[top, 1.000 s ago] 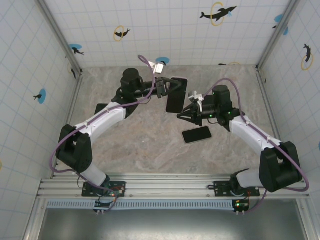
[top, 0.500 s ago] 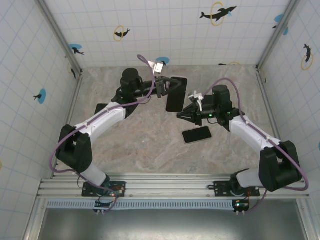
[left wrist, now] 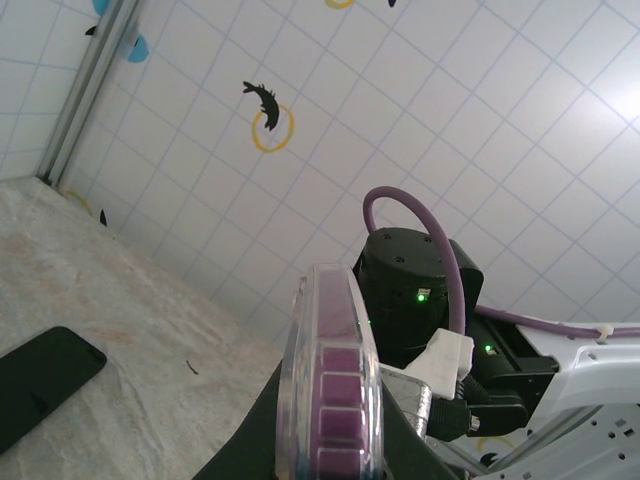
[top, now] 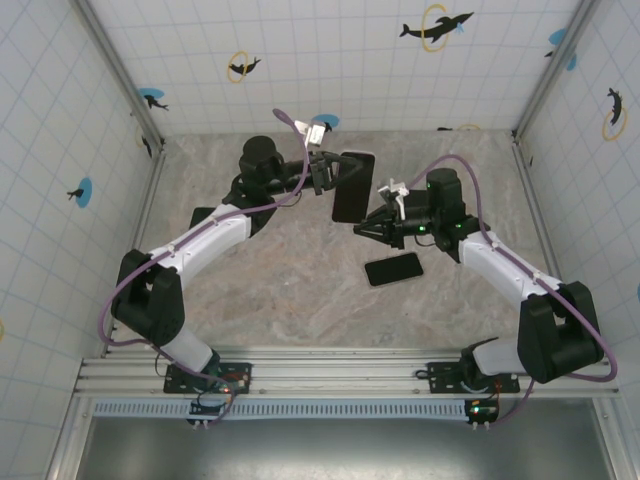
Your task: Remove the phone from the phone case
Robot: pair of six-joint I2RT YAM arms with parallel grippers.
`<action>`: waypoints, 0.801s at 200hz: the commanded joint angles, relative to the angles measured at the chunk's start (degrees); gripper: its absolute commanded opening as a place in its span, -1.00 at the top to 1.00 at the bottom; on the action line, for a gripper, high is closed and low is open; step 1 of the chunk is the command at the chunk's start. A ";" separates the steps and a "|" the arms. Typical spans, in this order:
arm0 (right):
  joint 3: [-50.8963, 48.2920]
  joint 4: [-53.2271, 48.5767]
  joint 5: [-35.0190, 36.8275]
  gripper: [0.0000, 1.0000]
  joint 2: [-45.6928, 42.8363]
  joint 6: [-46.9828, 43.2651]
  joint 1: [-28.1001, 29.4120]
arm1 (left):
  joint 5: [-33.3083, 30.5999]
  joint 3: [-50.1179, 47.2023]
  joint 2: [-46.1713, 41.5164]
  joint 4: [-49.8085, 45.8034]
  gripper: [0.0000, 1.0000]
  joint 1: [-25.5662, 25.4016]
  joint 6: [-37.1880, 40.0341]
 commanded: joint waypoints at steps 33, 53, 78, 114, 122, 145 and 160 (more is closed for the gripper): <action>0.98 8.76 -1.57 0.69 0.07 2.25 -0.61 | 2.95 0.51 -0.96 -0.35 1.00 -1.01 -1.52; 1.21 7.98 -0.26 0.73 -0.01 1.24 -0.62 | 3.70 0.49 -0.59 0.67 1.00 -1.16 -3.82; 1.68 6.46 2.69 0.83 -0.52 -1.18 -0.61 | 5.18 1.31 -0.25 -0.16 1.00 -1.72 -5.85; 2.23 5.15 9.90 0.90 -1.72 -6.14 -0.37 | 6.28 1.04 -0.30 -0.57 1.00 -2.77 -10.41; 2.31 5.70 11.42 0.90 -2.07 -6.86 -0.30 | 6.77 1.13 -0.27 -0.72 1.00 -3.09 -11.28; 1.98 8.56 15.57 0.92 -3.21 -8.18 -0.40 | 6.44 1.83 -0.40 -3.79 1.00 -3.79 -12.05; 1.92 10.03 17.16 0.92 -3.60 -8.57 -0.35 | 6.19 2.05 -0.44 -4.90 1.00 -4.09 -12.81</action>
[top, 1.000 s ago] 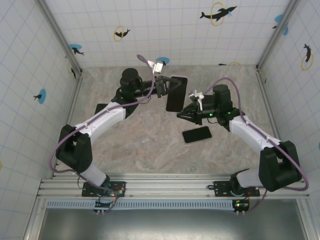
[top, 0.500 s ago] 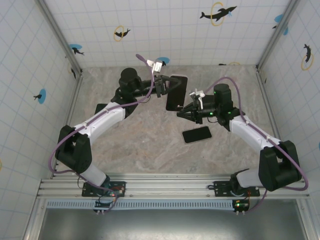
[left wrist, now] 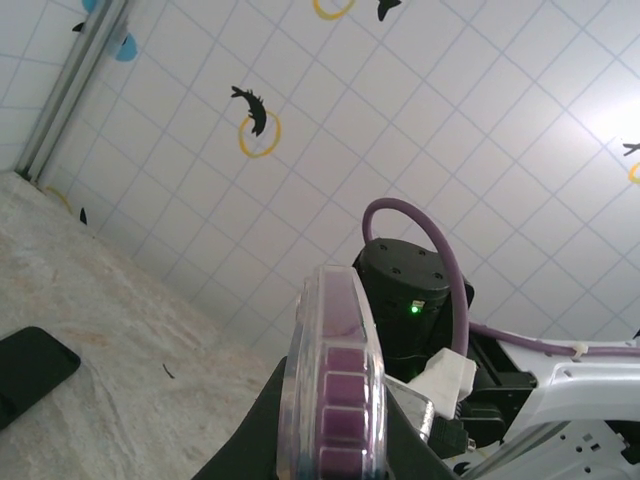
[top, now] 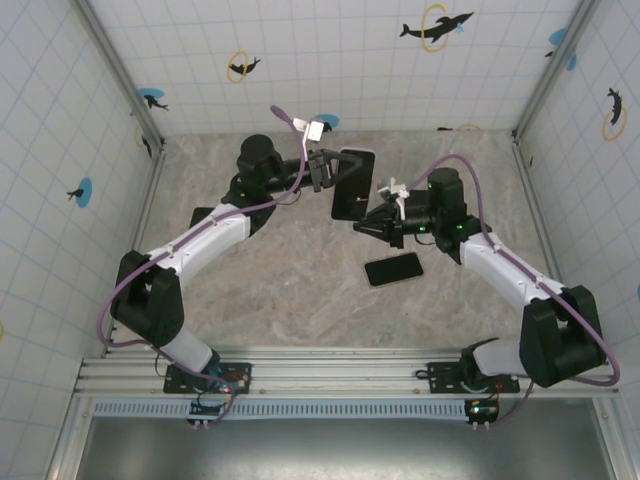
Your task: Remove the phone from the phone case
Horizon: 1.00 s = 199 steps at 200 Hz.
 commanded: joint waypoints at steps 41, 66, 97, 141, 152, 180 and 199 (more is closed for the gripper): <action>2.16 10.79 15.35 0.93 -2.15 -4.36 -0.51 | 6.14 1.31 -0.97 -3.52 1.00 -4.87 -10.69; 2.71 8.93 17.46 0.93 -2.35 -7.04 0.30 | 6.56 2.07 -1.06 -3.82 1.00 -5.46 -10.60; 2.52 8.69 20.45 0.93 -3.25 -8.93 1.53 | 5.34 1.84 -1.37 -4.21 1.00 -5.50 -10.08; 2.53 8.37 22.30 0.93 -3.87 -10.20 2.01 | 4.64 1.99 -1.28 -3.34 1.00 -5.53 -10.12; 2.48 8.53 22.81 0.93 -3.96 -10.48 2.10 | 4.42 1.63 -1.44 -2.19 1.00 -5.50 -10.83; 2.37 8.50 23.17 0.92 -4.21 -10.75 2.29 | 3.43 1.70 -1.40 -3.16 1.00 -5.44 -9.97; 0.84 11.11 21.19 0.88 -5.09 -8.21 1.93 | 1.00 1.71 -1.68 -6.14 1.00 -5.46 -6.63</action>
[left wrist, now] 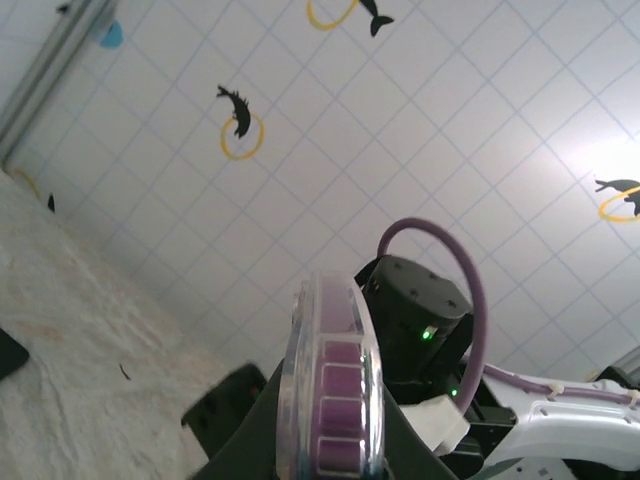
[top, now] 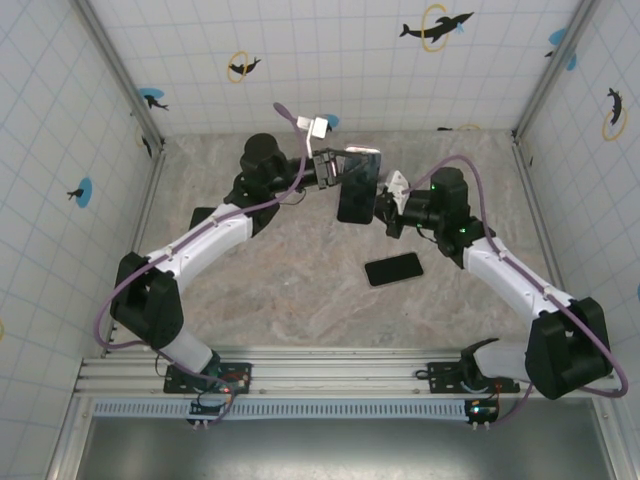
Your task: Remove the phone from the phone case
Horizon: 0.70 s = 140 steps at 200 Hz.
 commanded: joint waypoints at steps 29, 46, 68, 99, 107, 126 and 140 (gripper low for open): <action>-2.05 10.15 -1.16 0.72 -3.82 5.79 -0.10 | -3.11 -0.52 -2.03 -3.93 1.00 -2.83 1.23; -4.56 12.39 -2.14 0.60 -5.52 9.81 -1.01 | -6.87 -1.49 -2.70 -3.42 1.00 -2.38 1.01; -8.55 16.05 -1.78 0.44 -8.37 19.04 -4.22 | -12.71 -3.27 -4.17 -2.06 1.00 -1.20 -2.66; -16.82 31.42 -0.85 0.13 -11.48 40.91 -7.23 | -19.08 -5.23 -4.69 2.42 0.99 -1.13 -10.53; -18.45 34.06 0.10 0.10 -12.03 45.94 -7.50 | -20.22 -5.04 -4.58 2.27 0.99 -1.05 -12.43; -22.48 42.07 2.89 0.06 -12.48 58.84 -7.59 | -22.51 -5.80 -4.57 3.95 0.98 -1.14 -17.29; -25.07 47.13 4.58 0.05 -12.02 65.62 -7.11 | -23.81 -8.01 -4.67 8.07 0.96 -1.26 -21.76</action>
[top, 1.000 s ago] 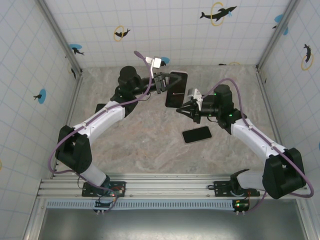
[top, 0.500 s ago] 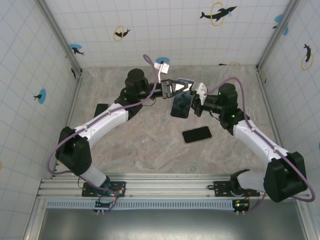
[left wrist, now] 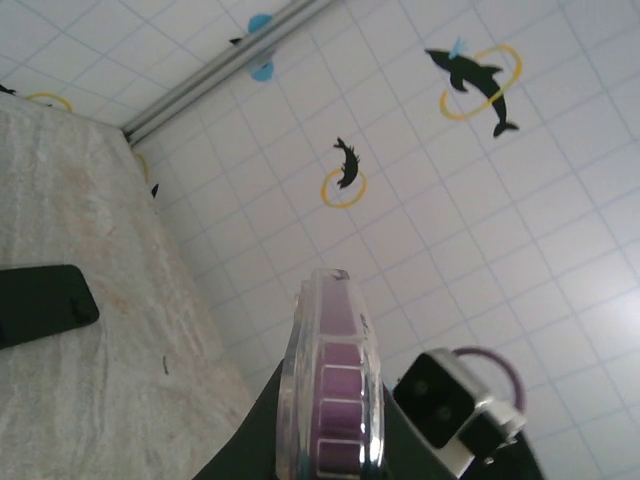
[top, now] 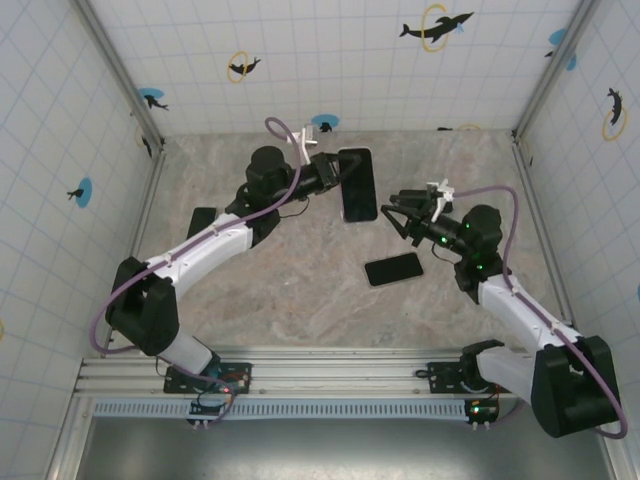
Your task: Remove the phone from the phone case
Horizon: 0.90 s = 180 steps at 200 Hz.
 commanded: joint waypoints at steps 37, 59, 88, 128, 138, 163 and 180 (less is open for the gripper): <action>-5.83 18.57 6.83 0.09 -0.57 24.57 2.69 | -5.85 -4.90 -2.18 13.19 0.96 -0.88 -13.87; -5.95 20.19 7.06 0.10 -0.15 25.39 3.38 | -5.92 -4.54 -2.00 12.79 0.95 -0.97 -13.40; -5.14 19.08 6.65 0.12 1.25 25.37 3.97 | -5.83 -4.55 -1.49 15.04 0.95 -1.02 -14.75; -4.41 16.23 7.72 0.20 1.62 24.08 3.92 | -5.47 -5.48 -1.82 16.73 0.95 -1.02 -15.43; -4.16 16.87 7.33 0.20 1.89 24.29 4.07 | -5.45 -5.75 -1.96 16.74 0.95 -1.02 -15.35; -3.60 18.51 6.10 0.20 2.33 24.71 4.71 | -5.41 -5.68 -1.74 16.69 0.95 -1.02 -15.18; -3.56 20.05 5.54 0.18 2.61 25.64 4.89 | -5.41 -5.50 -1.31 16.84 0.95 -1.02 -15.25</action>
